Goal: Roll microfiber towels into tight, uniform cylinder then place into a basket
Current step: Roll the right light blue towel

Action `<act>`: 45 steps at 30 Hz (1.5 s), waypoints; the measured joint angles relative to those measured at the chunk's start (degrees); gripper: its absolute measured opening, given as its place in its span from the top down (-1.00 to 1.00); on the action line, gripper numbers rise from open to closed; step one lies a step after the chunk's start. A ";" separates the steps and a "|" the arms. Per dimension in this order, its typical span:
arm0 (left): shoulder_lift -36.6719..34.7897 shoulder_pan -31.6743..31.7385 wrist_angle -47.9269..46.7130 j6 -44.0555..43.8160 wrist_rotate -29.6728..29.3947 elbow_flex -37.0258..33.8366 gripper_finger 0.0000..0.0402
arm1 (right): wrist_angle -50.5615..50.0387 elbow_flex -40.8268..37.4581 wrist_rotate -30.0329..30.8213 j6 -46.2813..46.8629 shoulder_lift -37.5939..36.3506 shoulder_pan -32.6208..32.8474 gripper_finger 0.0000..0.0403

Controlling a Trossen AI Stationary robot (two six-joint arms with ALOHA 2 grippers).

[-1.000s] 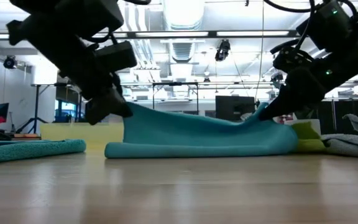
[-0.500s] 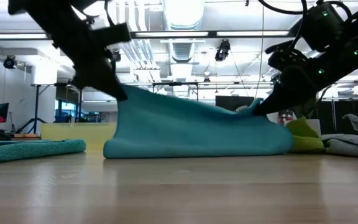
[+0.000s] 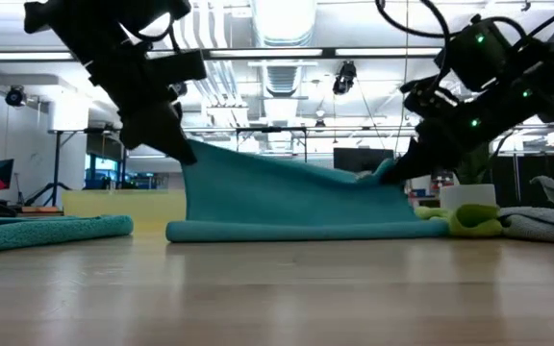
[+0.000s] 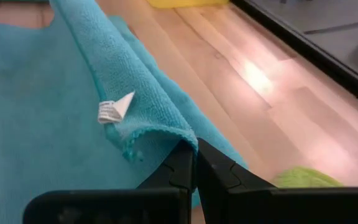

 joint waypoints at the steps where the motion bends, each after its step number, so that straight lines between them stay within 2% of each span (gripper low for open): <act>1: 0.27 0.10 -0.20 0.00 0.12 -0.02 1.00 | 1.38 0.00 -0.01 -0.50 1.36 0.01 0.96; 9: 0.86 2.83 -0.37 0.00 -0.05 -0.26 1.00 | 12.26 0.14 0.13 -4.46 11.63 -2.01 0.96; 14: 0.86 4.87 0.44 0.00 -0.05 -1.88 1.00 | 12.88 2.10 0.28 -6.33 16.78 -4.50 0.96; 19: 0.86 6.64 6.80 1.04 -0.04 -5.66 1.00 | 12.85 4.29 0.50 -8.44 20.43 -6.39 0.96; 25: 0.86 8.42 15.48 4.91 -0.25 -8.92 1.00 | 12.68 5.51 0.78 -9.13 21.56 -7.93 0.96; 34: 0.86 11.71 16.08 4.86 -0.28 -9.33 1.00 | 12.79 4.81 2.00 -8.45 20.58 -9.02 0.96; 38: 2.27 12.81 17.87 5.26 -0.33 -9.42 1.00 | 12.59 4.68 2.05 -7.93 20.73 -9.02 0.96; 45: 7.85 14.43 26.32 11.37 -0.30 -9.44 1.00 | 9.94 4.61 2.40 -5.57 20.73 -9.15 0.96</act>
